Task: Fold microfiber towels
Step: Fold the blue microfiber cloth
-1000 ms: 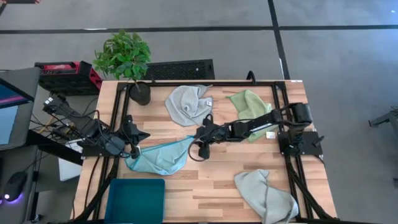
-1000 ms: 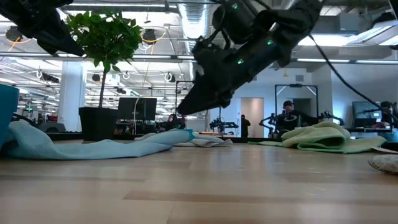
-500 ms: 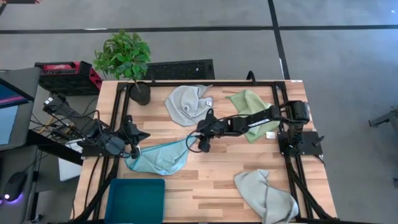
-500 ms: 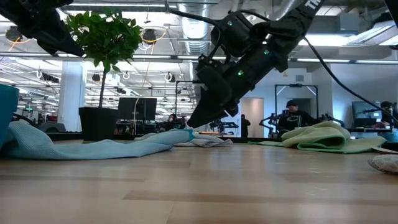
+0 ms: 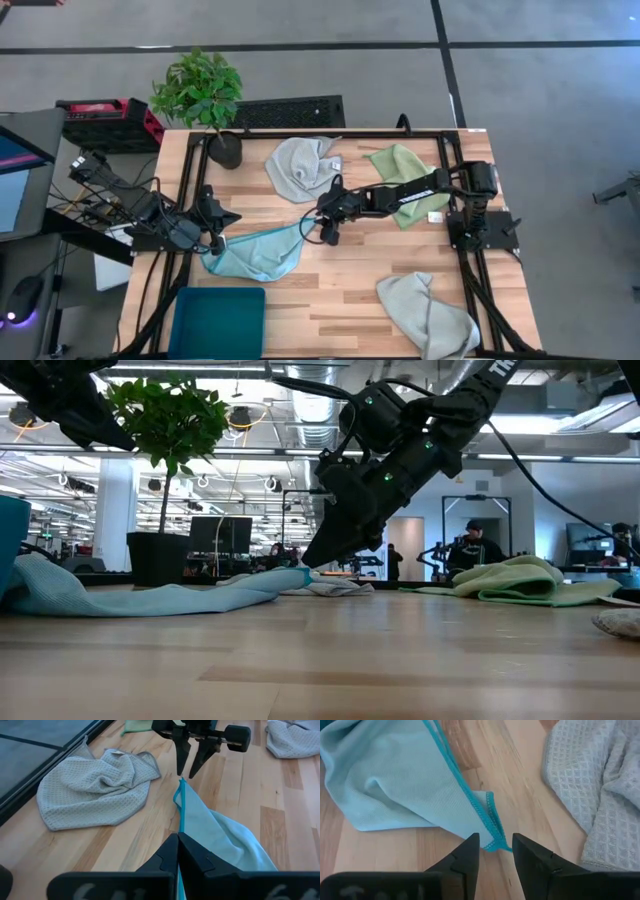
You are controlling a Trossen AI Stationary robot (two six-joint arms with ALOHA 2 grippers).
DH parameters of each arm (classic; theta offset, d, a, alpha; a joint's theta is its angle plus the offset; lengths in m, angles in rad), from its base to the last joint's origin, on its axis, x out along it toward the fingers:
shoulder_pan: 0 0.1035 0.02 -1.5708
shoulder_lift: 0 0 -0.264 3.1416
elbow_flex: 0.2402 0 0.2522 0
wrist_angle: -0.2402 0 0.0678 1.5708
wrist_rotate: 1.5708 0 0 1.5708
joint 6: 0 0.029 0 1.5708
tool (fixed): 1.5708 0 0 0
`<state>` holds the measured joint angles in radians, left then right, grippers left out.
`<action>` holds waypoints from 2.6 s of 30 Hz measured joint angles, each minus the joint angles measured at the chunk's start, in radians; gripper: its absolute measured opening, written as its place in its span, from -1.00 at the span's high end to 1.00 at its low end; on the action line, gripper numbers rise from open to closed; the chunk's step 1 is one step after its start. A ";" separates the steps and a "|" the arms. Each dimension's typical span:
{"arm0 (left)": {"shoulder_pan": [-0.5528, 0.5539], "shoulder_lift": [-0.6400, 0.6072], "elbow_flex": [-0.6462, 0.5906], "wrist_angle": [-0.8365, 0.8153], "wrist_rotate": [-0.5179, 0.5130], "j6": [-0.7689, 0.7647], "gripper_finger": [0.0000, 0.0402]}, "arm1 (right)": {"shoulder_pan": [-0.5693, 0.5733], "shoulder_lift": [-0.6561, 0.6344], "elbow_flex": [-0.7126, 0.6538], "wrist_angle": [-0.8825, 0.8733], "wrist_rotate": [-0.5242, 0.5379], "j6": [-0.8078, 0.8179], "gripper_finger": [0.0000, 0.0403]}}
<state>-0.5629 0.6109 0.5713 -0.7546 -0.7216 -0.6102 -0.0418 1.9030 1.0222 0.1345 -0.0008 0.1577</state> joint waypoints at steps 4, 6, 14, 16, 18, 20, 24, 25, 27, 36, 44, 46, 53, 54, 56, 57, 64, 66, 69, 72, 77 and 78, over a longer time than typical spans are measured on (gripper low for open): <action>0.000 0.000 0.000 0.000 0.000 -0.002 1.00 | 0.000 0.000 0.000 0.000 0.003 -0.004 0.32; 0.000 0.000 0.000 0.000 0.000 -0.002 1.00 | -0.001 0.000 0.000 0.000 0.018 -0.005 0.33; 0.000 0.000 0.000 0.000 0.000 -0.004 1.00 | 0.000 0.001 0.000 0.000 0.029 -0.007 0.33; 0.000 0.000 0.000 0.000 0.000 -0.004 1.00 | 0.000 0.001 0.000 0.000 0.029 -0.007 0.32; 0.000 0.000 0.000 0.000 0.000 -0.004 1.00 | 0.000 0.003 0.000 0.001 0.028 -0.007 0.32; 0.000 0.000 0.000 0.000 0.000 -0.004 1.00 | 0.000 0.026 0.000 0.027 0.027 -0.007 0.32; 0.000 0.000 0.000 0.001 0.000 -0.004 1.00 | 0.000 0.050 0.000 0.048 0.000 -0.007 0.32; 0.000 0.000 0.000 0.001 0.000 -0.004 1.00 | 0.000 0.061 0.002 0.048 -0.002 -0.007 0.32; 0.000 0.000 0.000 0.002 0.000 -0.004 1.00 | 0.003 0.070 -0.004 0.022 -0.002 -0.008 0.33; 0.000 0.000 0.000 0.002 0.000 -0.004 1.00 | 0.024 0.056 -0.001 0.063 -0.002 -0.061 0.44; 0.000 0.000 0.000 0.003 0.000 -0.004 1.00 | 0.020 0.056 -0.001 0.072 -0.001 -0.045 0.46; 0.000 0.000 0.000 0.002 0.000 -0.004 1.00 | 0.020 0.056 -0.001 0.077 -0.001 -0.049 0.46; 0.000 0.000 0.000 0.003 0.001 -0.004 1.00 | 0.020 0.056 -0.001 0.093 0.000 -0.053 0.47; 0.000 0.000 0.000 0.003 0.000 -0.004 1.00 | 0.020 0.056 -0.001 0.093 0.001 -0.052 0.50; 0.000 0.000 0.000 0.003 0.001 -0.004 1.00 | 0.020 0.056 -0.001 0.102 0.002 -0.034 0.59; 0.000 0.000 0.000 0.003 0.000 -0.004 1.00 | 0.020 0.056 -0.001 0.113 0.002 -0.017 0.66; 0.000 0.000 0.000 0.005 0.006 -0.004 1.00 | 0.020 0.056 0.000 0.151 0.025 0.000 0.94; 0.000 0.000 0.000 0.005 0.008 -0.009 1.00 | 0.021 0.056 0.000 0.147 0.030 0.000 0.96; 0.000 0.000 0.000 0.005 0.021 -0.013 1.00 | 0.025 0.053 0.000 0.139 0.032 -0.005 0.97; 0.000 0.000 0.000 0.005 0.029 0.005 1.00 | 0.034 0.037 0.001 0.129 0.061 -0.031 0.98; 0.000 0.000 0.000 0.005 0.002 0.076 1.00 | 0.055 -0.038 0.002 0.013 0.170 -0.063 0.99; 0.000 0.000 0.000 0.006 -0.001 0.075 1.00 | 0.061 -0.062 0.000 -0.039 0.200 -0.064 0.99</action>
<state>-0.5629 0.6109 0.5709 -0.7490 -0.7225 -0.5356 0.0197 1.8408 1.0226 0.0952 0.1990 0.0941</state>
